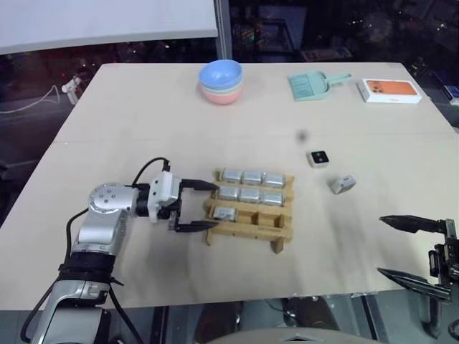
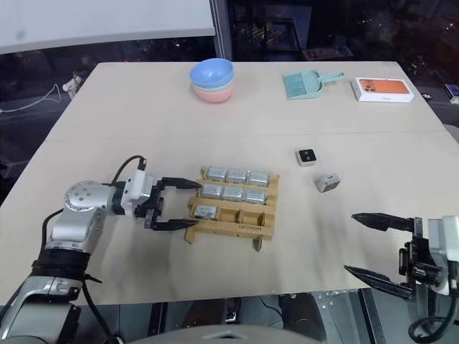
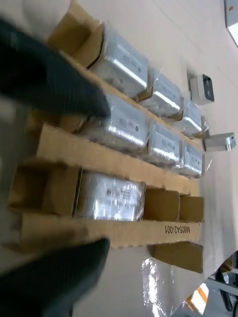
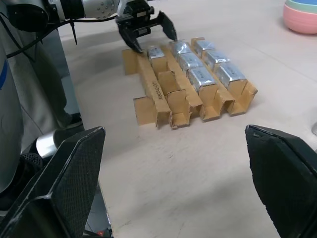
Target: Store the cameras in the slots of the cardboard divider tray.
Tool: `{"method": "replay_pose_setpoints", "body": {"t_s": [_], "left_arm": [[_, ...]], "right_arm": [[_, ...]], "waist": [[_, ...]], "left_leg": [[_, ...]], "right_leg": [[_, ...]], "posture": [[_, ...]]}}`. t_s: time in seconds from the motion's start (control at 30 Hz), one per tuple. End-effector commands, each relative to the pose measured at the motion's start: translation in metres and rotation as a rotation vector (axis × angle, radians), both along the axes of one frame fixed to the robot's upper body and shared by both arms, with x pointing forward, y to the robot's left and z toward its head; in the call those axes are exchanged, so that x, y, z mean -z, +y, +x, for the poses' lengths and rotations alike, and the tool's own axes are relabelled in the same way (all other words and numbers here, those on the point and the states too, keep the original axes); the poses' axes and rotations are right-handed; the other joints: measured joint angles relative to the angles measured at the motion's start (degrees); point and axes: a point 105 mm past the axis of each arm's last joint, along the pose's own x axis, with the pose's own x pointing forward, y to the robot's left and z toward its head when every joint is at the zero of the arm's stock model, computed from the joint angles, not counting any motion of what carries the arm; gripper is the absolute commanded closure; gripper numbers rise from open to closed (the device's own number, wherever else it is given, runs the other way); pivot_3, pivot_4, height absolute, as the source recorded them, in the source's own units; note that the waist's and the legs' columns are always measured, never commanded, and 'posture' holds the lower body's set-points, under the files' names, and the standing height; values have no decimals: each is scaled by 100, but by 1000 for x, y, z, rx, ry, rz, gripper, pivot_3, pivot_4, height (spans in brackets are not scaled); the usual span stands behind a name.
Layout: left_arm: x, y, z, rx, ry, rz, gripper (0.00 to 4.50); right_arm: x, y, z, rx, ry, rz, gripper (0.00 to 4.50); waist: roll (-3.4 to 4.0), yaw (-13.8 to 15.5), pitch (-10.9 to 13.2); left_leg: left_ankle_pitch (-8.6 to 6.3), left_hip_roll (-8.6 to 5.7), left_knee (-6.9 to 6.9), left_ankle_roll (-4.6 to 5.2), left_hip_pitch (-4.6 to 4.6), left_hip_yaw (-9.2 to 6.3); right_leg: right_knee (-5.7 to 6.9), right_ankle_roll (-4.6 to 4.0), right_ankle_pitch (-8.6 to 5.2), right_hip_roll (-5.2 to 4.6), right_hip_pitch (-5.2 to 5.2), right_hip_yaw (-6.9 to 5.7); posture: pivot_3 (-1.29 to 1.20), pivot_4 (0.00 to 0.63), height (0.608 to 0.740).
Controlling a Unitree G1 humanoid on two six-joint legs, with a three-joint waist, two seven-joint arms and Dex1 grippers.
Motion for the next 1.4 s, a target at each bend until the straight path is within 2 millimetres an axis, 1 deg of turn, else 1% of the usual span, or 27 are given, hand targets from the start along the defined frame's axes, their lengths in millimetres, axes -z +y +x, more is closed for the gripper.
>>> {"method": "replay_pose_setpoints", "body": {"t_s": [0.03,0.17,0.2,0.27,0.33,0.4,0.47,0.5,0.6,0.67,0.8,0.9,0.97,1.07,1.13,1.23,1.33,1.4], "left_arm": [[-28,1,2,8,-54,-51,272],[-58,3,-1,-8,-18,-103,272],[-70,3,-2,-19,-6,-120,272],[-85,5,-4,-36,12,-123,272],[-100,10,-8,-49,24,-94,272],[-110,13,-14,-51,44,-54,272],[-118,18,-26,-16,72,13,272],[-122,21,-30,-7,81,37,272],[-135,26,-33,-15,74,70,272],[-142,27,-38,-9,82,86,272],[-148,31,-43,-31,88,119,272],[-148,30,-49,-28,101,122,272],[-147,29,-53,-22,106,122,272],[-146,28,-58,-20,114,121,272],[-146,28,-61,-22,126,120,272],[-140,30,-63,-31,148,133,272],[-140,31,-65,-32,140,126,272],[-141,31,-65,-28,124,115,223]], "right_arm": [[-7,0,-1,-17,-33,3,0],[-6,-1,1,-15,-27,0,0],[-5,-1,2,-10,-26,-2,0],[-3,-3,7,10,-27,-16,0],[0,-5,26,83,-38,-49,0],[2,-8,42,155,-32,-58,0],[5,-9,60,185,-30,-104,0],[8,-10,69,200,-27,-143,0],[22,-22,99,267,3,-338,0],[22,-26,117,274,-16,-388,0],[19,-22,147,205,-41,-423,0],[17,-16,165,135,-47,-462,0],[15,-12,173,82,-35,-486,0],[15,-8,178,-11,-27,-556,0],[15,-5,185,-43,-29,-587,0],[20,-1,187,-98,-5,-625,0],[22,-1,187,-123,2,-636,0],[22,-2,188,-130,12,-631,541]], "waist": [[-1,2,1],[-7,1,5],[-7,0,5],[-6,0,5],[-8,-20,7],[-11,-59,10],[-9,-74,16],[-7,-79,18],[-2,-104,23],[-5,-115,28],[-3,-150,43],[0,-157,55],[-1,-165,69],[0,-168,83],[1,-163,84],[1,-162,84],[1,-156,85],[1,-157,85]], "left_leg": [[0,0,0,0,0,-1],[0,0,1,0,-4,-6],[0,1,0,0,-4,-7],[0,2,0,0,-4,-6],[0,1,0,0,-2,-5],[0,2,0,0,1,1],[0,0,0,0,1,3],[0,0,-2,0,2,6],[0,-3,-4,0,-2,11],[1,-6,-3,-1,-12,15],[1,-12,-5,-1,-32,22],[1,-13,-7,-1,-43,25],[2,-12,-8,-2,-44,29],[2,-12,-7,-2,-49,31],[2,-10,-7,-2,-49,31],[2,-11,-7,-3,-49,31],[3,-11,-7,-3,-49,31],[3,-11,-6,-4,-49,31]], "right_leg": [[0,0,0,0,0,0],[0,0,0,0,-1,-5],[0,0,0,0,-1,-5],[0,0,0,0,-1,-4],[0,1,0,0,-1,-3],[0,1,0,1,-1,-1],[0,1,0,1,-3,0],[2,0,-1,3,-4,0],[1,0,-1,4,-9,0],[2,0,-1,3,-18,2],[-1,-1,0,8,-31,1],[0,-4,2,13,-45,2],[0,-20,13,14,-46,2],[-1,-21,13,13,-51,7],[-1,-21,14,13,-51,4],[0,-22,14,13,-50,3],[1,-23,14,13,-49,3],[1,-23,15,13,-49,3]], "posture": [[0,150,740],[0,150,740],[0,150,740],[0,150,740],[0,150,740],[0,150,740],[0,150,740],[0,150,740],[0,150,740],[0,150,740],[0,150,740],[0,150,740],[0,150,740],[0,150,740],[0,150,740],[0,150,740],[0,150,740],[0,150,740]]}}
